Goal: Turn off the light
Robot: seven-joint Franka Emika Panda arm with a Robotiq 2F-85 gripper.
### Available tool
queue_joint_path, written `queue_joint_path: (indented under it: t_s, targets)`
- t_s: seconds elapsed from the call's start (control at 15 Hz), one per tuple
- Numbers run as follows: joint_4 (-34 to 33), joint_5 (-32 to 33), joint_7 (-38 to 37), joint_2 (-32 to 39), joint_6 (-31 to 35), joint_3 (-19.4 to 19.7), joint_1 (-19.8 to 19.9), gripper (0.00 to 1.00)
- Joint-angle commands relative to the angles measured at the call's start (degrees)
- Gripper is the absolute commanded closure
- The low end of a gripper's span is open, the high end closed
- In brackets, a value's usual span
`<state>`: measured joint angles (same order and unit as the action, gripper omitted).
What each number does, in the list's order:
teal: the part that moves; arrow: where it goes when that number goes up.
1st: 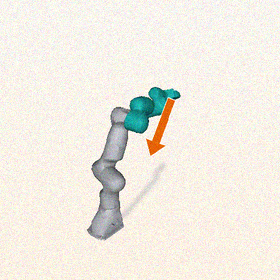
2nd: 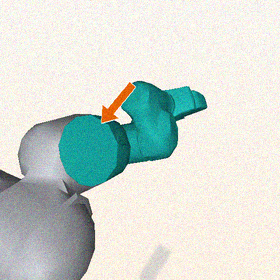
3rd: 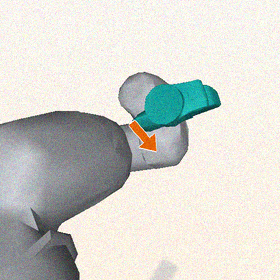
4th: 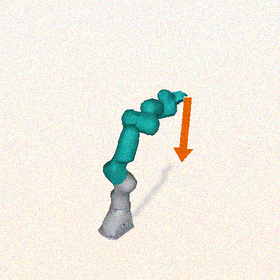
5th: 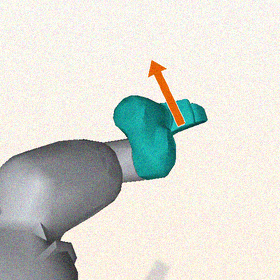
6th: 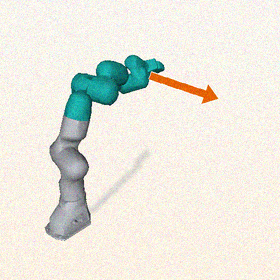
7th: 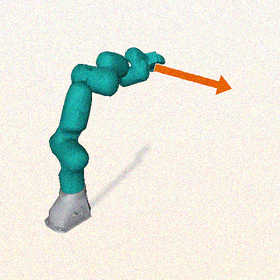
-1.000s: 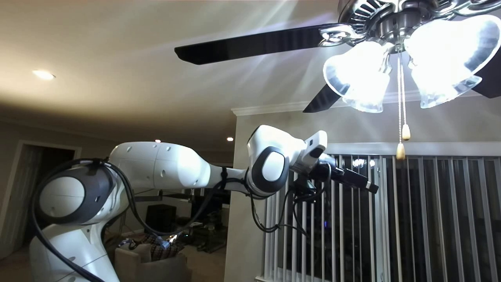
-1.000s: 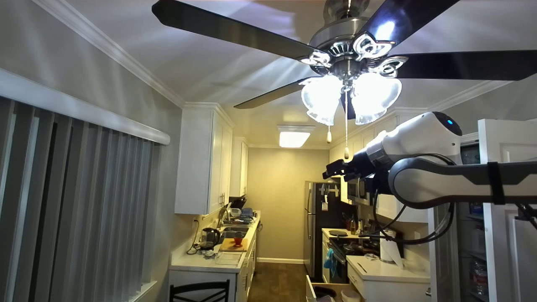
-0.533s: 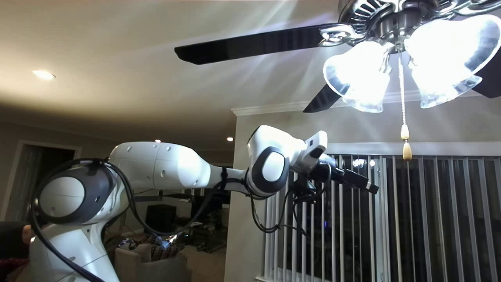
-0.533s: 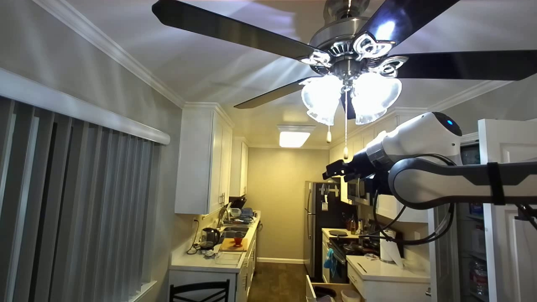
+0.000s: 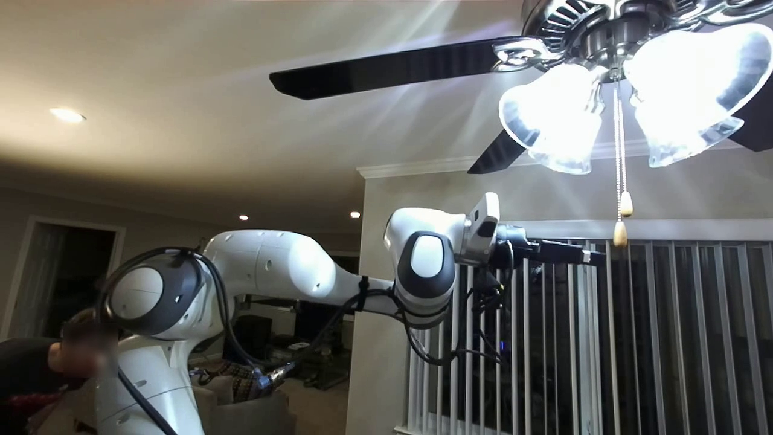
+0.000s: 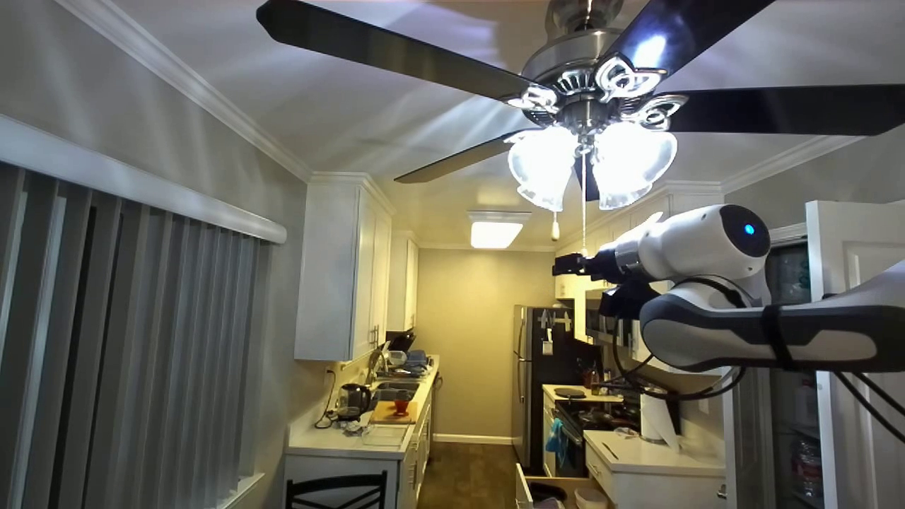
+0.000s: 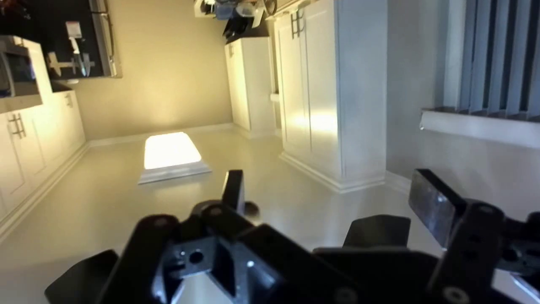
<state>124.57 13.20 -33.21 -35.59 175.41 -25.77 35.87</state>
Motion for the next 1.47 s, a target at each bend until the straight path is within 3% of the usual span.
queue_joint_path:
  t_s: [0.0,0.13,0.33,0.73,1.0,1.4]
  targets:
    - [-2.4,-1.4,-3.1,-3.7,-0.1,-6.2,12.4,0.00]
    - [-4.3,-2.4,-1.9,-4.6,-2.7,-7.3,16.0,0.00]
    - [-6.8,-2.9,-1.0,-5.2,-7.5,-7.5,18.0,0.00]
    - [-10.4,-1.1,-1.6,-3.3,-16.5,-7.5,15.3,0.00]
    - [-12.0,0.0,-2.7,-1.6,-17.2,-9.4,16.3,0.00]
    - [-17.4,1.0,-4.9,2.0,-16.7,-12.5,21.6,0.00]
